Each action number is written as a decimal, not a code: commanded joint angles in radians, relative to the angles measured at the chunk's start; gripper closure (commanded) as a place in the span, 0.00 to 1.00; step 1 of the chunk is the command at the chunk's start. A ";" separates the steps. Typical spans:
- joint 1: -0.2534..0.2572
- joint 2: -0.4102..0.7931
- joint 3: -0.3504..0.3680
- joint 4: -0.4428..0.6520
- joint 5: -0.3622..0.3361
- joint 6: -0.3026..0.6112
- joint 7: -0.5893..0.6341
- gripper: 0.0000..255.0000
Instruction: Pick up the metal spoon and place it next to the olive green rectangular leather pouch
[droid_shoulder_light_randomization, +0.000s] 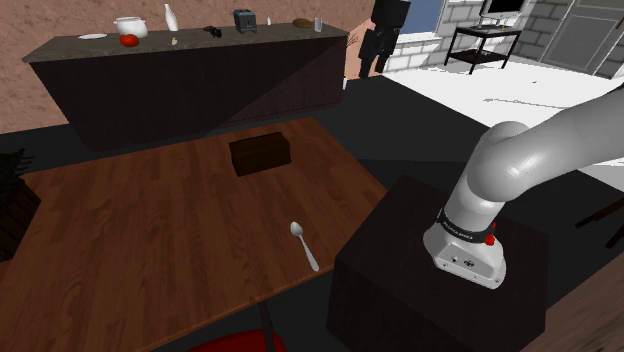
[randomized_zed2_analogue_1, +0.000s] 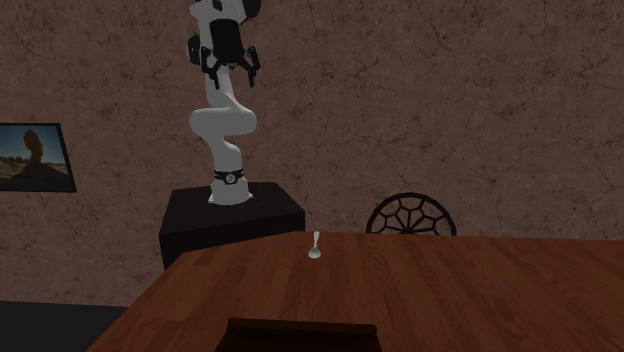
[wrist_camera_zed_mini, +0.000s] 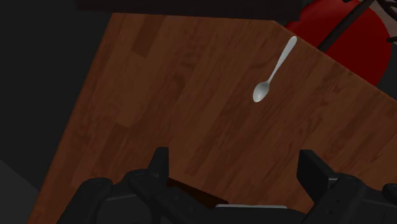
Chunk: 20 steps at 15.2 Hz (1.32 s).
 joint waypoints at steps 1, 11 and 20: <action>0.000 0.000 0.000 0.000 0.000 0.000 0.000 0.00; 0.018 -0.026 0.213 -0.287 0.066 0.272 0.256 0.00; 0.030 0.142 0.444 -0.416 0.121 0.563 0.518 0.00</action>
